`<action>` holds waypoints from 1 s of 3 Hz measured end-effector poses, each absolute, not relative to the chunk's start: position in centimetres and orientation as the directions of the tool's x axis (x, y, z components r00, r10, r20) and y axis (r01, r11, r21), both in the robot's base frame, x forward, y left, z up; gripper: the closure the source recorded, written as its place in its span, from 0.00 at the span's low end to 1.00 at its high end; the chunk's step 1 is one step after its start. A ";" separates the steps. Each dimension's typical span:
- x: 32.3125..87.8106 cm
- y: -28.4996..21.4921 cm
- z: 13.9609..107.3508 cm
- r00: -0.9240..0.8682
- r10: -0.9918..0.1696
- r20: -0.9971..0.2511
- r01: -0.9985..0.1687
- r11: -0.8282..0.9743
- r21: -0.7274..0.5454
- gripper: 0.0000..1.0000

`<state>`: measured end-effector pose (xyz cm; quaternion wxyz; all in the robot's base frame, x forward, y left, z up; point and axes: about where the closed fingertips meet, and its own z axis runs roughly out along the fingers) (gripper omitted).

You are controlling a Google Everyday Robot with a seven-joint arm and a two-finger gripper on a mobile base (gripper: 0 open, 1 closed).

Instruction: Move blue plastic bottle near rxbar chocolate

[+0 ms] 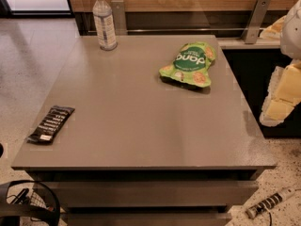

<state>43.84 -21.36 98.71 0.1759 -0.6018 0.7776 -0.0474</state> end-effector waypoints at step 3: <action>48.4 -18.6 99.4 -0.173 -0.897 -0.405 -0.891 0.318 -0.324 0.00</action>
Offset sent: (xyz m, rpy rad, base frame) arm 0.0317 0.0093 0.0059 0.1040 -0.0660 0.0092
